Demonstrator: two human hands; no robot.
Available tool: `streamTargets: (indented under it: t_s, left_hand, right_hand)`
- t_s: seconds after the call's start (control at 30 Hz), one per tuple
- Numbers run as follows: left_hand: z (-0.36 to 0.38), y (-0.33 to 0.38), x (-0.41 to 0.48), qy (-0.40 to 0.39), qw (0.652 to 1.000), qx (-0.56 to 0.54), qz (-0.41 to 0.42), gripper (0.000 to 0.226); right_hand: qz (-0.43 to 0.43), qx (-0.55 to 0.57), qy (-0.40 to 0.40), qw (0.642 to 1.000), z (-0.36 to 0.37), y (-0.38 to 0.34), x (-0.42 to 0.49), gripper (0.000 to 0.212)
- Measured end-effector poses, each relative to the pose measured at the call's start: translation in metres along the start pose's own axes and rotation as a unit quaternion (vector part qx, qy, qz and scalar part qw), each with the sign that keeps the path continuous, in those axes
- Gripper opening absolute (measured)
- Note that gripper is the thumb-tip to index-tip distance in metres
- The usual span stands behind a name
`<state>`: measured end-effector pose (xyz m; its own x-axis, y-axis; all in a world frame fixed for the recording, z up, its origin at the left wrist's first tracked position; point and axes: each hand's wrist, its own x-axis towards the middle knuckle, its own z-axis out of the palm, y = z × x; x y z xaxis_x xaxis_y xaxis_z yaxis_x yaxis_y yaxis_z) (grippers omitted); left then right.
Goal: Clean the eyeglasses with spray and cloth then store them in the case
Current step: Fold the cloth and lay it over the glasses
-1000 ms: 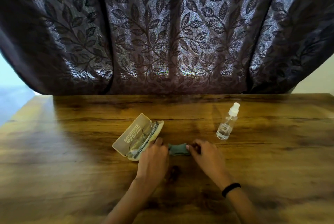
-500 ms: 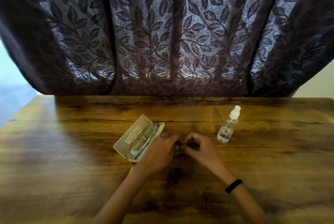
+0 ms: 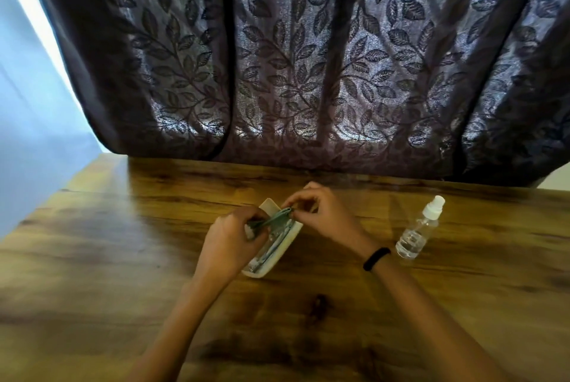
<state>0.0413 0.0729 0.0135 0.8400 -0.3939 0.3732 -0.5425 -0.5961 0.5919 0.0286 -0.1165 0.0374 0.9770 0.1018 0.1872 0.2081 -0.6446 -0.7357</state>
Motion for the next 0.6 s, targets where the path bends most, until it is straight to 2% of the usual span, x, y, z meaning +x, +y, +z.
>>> streamTargets:
  t_s: [0.17,0.33,0.43,0.5,0.6]
  left_hand:
    - [0.01,-0.006,-0.011,0.055,0.992,0.111,0.002,0.022]
    - [0.029,-0.01,-0.018,0.001,0.987,0.159,0.029,0.025]
    - [0.035,-0.011,-0.023,-0.015,0.987,0.148,0.052,0.026]
    - [0.033,-0.011,-0.023,0.006,0.99,0.127,0.068,0.022]
    - [0.025,-0.015,-0.017,0.055,0.993,0.086,0.063,0.024]
  right_hand:
    - [0.024,0.044,-0.021,0.999,0.02,0.0,0.019,0.012]
    - [0.059,0.005,-0.051,0.997,0.031,0.01,0.022,0.025]
    - [0.054,-0.049,-0.066,0.995,0.034,0.017,0.019,0.027]
    - [0.046,-0.073,-0.059,0.995,0.034,0.023,0.016,0.028]
    - [0.054,-0.049,-0.04,0.997,0.036,0.031,0.009,0.027]
